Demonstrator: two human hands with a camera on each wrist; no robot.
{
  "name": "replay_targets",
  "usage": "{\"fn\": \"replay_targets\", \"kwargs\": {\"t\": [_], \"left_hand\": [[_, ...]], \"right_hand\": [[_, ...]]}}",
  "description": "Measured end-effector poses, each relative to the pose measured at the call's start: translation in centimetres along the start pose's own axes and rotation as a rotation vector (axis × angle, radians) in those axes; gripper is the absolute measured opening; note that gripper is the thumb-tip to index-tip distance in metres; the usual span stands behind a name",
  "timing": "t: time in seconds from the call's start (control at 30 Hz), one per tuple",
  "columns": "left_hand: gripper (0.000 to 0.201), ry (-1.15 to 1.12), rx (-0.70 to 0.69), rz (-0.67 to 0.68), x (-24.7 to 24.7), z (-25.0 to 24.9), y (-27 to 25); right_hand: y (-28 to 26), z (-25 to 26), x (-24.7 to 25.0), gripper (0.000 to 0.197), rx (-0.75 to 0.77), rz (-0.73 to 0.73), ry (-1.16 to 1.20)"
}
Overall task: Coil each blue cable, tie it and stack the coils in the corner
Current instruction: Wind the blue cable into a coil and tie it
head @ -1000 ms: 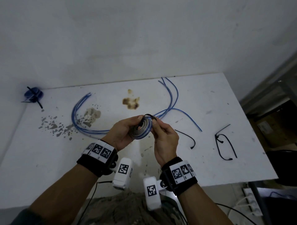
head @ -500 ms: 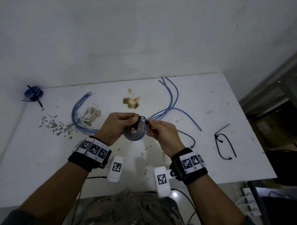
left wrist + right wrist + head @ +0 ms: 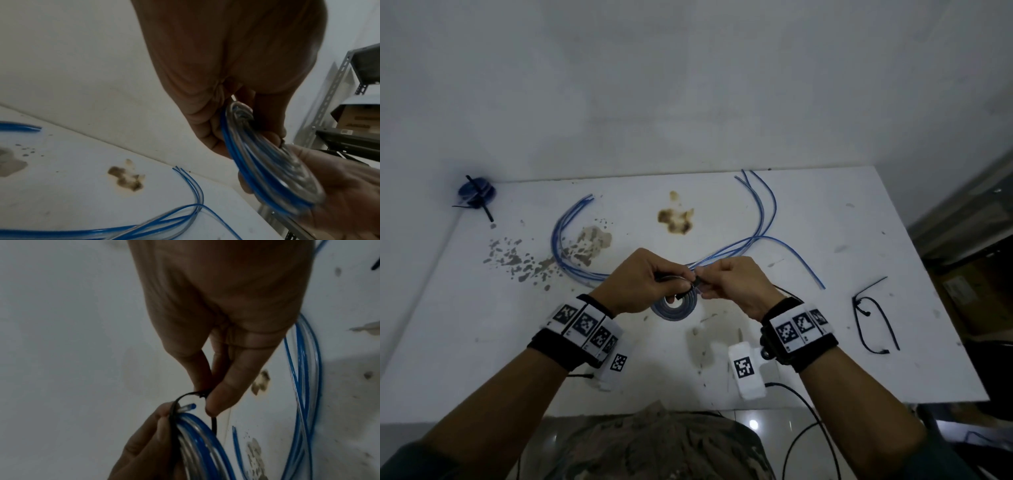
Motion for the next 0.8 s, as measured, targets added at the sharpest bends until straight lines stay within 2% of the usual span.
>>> {"fn": "replay_targets", "kwargs": {"t": [0.1,0.17,0.3,0.43,0.6,0.8], "left_hand": [[0.014,0.032,0.036,-0.027,0.2,0.4,-0.1],[0.012,0.026,0.059,-0.075,0.4,0.4,0.0],[0.008,-0.027,0.127,-0.204,1.4,0.4,0.1],[0.01,0.061,0.159,-0.047,2.0,0.4,0.4],[0.011,0.097,0.183,0.058,2.8,1.2,0.0],[0.012,0.058,0.165,-0.006,4.3,1.7,-0.6]], "right_hand": [[0.4,-0.2,-0.7,0.033,0.218,-0.145,-0.5],[0.6,-0.2,-1.0,0.03,0.316,-0.211,-0.645],[1.4,-0.1,-0.9,0.024,0.397,-0.287,-0.561],[2.2,-0.1,-2.0,0.02,0.437,-0.275,-0.566],[3.1,0.1,-2.9,0.019,0.506,-0.303,-0.549],[4.5,1.5,-3.7,0.02,0.478,-0.374,-0.42]]}}
Point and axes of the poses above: each hand's wrist, its own y-axis towards the middle knuckle, its own x-axis out of the back of the hand, z = x × y, the point moved 2 cm from there along y, towards the middle knuckle, and after that the axes turned 4 degrees about z, right-handed, at the moved point
